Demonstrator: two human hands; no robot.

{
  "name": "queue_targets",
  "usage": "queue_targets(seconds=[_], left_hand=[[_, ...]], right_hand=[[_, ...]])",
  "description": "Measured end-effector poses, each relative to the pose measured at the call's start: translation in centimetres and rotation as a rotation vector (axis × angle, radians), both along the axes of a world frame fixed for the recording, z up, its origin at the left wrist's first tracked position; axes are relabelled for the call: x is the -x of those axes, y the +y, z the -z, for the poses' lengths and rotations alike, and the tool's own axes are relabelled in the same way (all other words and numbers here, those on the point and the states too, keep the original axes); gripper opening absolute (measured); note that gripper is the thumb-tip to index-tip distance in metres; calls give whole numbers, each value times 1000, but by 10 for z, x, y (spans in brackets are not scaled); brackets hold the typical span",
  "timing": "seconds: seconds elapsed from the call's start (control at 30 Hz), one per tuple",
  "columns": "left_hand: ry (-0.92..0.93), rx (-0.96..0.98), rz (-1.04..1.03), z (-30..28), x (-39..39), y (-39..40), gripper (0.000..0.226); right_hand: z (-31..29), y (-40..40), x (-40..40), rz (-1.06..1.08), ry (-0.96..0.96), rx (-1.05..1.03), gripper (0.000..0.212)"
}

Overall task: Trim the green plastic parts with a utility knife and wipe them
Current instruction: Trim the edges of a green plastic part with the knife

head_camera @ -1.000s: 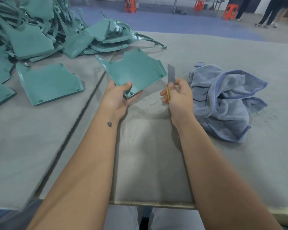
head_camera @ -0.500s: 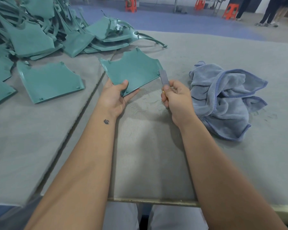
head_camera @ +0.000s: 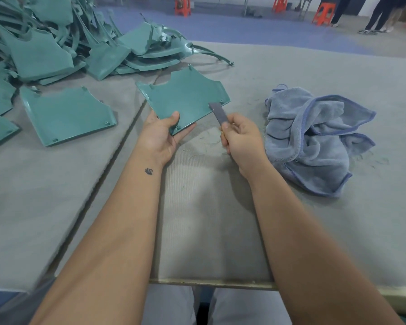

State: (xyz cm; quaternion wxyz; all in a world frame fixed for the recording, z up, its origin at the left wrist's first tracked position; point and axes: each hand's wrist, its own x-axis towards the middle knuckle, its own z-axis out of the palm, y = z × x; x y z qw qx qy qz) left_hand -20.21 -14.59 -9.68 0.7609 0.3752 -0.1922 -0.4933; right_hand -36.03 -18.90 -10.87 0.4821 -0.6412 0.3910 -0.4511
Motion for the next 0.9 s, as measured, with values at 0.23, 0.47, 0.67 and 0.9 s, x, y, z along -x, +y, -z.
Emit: queue_targets(seconds=[0.23, 0.47, 0.67, 0.9], left_hand=[[49, 16, -17, -1, 2, -1, 36], [25, 8, 12, 0, 1, 0, 34], [58, 24, -5, -1, 2, 0, 39], [31, 11, 18, -1, 1, -1, 36]], right_hand=[[-1, 1, -1, -87, 78, 57, 29], [0, -4, 0, 27, -54, 2, 25], [3, -2, -2, -98, 281, 129, 26], [1, 0, -2, -25, 174, 111, 29]])
